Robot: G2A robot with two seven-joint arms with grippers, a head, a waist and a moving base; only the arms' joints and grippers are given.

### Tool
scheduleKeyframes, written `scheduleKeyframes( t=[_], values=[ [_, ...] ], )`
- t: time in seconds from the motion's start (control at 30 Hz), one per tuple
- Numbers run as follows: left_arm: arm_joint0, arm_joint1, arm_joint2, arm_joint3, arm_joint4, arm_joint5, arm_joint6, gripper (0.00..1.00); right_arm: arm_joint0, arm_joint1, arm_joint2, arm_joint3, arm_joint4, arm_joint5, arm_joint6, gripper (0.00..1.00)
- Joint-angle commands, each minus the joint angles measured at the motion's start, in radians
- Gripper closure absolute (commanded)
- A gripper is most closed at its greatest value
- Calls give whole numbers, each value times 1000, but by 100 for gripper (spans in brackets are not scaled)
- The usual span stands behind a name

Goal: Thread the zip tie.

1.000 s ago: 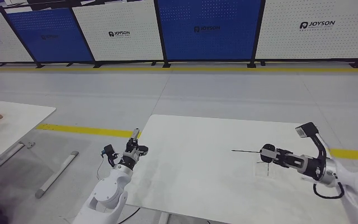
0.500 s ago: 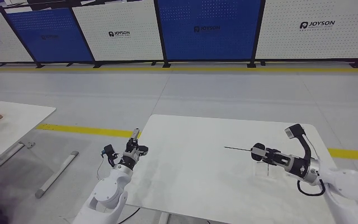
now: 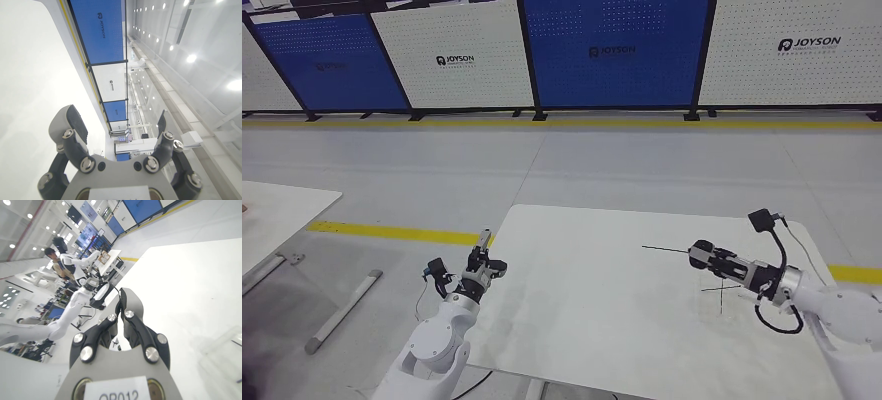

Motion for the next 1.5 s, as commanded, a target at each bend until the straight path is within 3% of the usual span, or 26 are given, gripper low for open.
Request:
scheduleKeyframes(
  t=[0.0,0.47,0.6,0.8,0.97,1.03,1.17,1.47],
  values=[
    [0,0,0,0,0,0,0,0,0,-1,-4,1,3,0,-2,100],
    [0,0,0,0,0,0,0,0,0,-1,-4,1,3,0,-2,100],
    [0,0,0,0,0,0,0,0,-12,2,5,-22,-82,0,-61,100],
    [0,0,0,0,0,0,0,0,1,9,6,-63,-174,0,-70,100],
    [0,0,0,0,0,0,0,0,20,22,-23,-96,-285,0,-66,100],
    [0,0,0,0,0,0,0,0,35,29,-51,-84,-384,0,-99,100],
    [0,0,0,0,0,0,0,0,58,41,-109,-76,-348,0,-115,100],
    [0,0,0,0,0,0,0,0,61,43,-114,-77,-325,0,-116,100]
  ],
)
